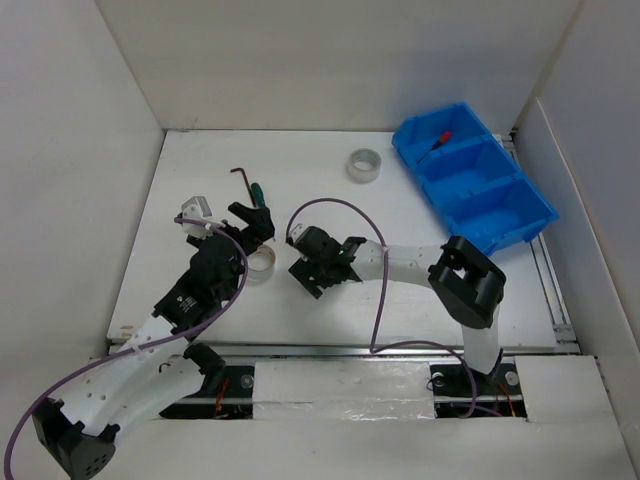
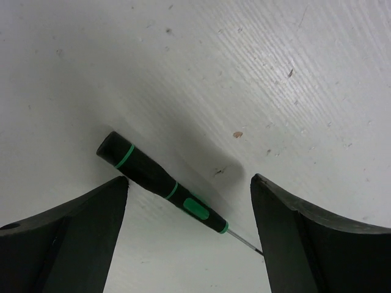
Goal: Sort the tools into containers
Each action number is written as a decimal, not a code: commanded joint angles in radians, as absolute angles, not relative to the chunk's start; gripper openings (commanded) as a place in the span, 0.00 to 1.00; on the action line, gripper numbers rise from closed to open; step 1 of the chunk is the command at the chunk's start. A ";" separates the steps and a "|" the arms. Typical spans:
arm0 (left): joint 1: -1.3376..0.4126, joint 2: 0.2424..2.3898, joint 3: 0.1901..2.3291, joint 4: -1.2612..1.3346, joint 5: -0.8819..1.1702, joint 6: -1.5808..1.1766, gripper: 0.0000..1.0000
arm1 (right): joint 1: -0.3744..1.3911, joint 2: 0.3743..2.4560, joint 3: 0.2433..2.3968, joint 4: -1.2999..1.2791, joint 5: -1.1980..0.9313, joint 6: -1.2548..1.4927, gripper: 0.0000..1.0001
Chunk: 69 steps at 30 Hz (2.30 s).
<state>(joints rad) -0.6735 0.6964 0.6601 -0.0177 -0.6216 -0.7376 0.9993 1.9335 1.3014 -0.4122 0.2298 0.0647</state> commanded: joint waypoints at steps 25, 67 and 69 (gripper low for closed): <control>-0.680 0.640 0.618 0.043 -0.655 -0.729 0.99 | 0.783 1.827 1.394 -0.457 0.170 0.176 0.00; -0.709 0.660 0.635 0.064 -0.647 -0.669 0.99 | -0.012 2.299 2.031 -0.058 0.330 1.054 0.00; -0.709 0.663 0.634 0.066 -0.655 -0.669 0.99 | -0.021 2.307 2.011 -0.040 0.302 1.068 0.00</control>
